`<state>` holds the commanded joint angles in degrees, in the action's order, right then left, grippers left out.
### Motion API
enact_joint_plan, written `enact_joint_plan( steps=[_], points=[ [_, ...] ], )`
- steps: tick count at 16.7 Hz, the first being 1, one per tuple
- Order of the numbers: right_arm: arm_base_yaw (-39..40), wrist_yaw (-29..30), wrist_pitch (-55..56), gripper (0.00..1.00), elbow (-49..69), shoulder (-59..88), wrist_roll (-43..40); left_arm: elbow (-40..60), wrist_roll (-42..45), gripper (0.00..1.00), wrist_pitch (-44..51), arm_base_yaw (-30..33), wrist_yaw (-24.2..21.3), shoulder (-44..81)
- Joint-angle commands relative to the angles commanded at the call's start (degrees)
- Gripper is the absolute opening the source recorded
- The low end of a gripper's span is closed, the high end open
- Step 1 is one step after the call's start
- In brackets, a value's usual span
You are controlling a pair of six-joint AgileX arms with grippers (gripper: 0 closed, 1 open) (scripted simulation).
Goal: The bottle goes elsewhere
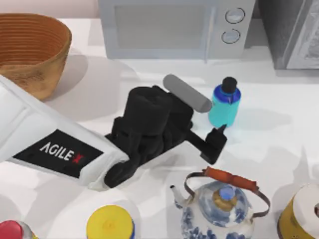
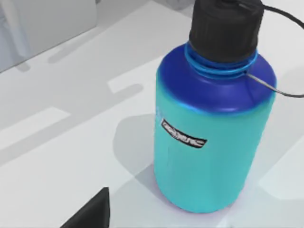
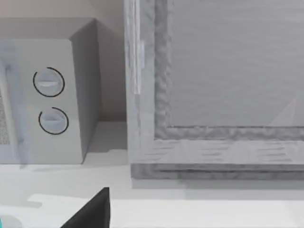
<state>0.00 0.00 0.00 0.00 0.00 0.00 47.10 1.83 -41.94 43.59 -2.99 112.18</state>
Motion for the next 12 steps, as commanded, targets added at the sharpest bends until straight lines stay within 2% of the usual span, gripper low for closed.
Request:
enact_joint_plan(
  steps=[4,12],
  points=[
    [0.0,0.0,0.0,1.0,0.0,0.0,0.0,4.0,-0.01,1.0,0.38,0.23,0.0,3.37],
    [0.0,0.0,0.0,1.0,0.0,0.0,0.0,22.66,-0.3,1.0,3.42,0.96,0.34,18.87]
  ],
)
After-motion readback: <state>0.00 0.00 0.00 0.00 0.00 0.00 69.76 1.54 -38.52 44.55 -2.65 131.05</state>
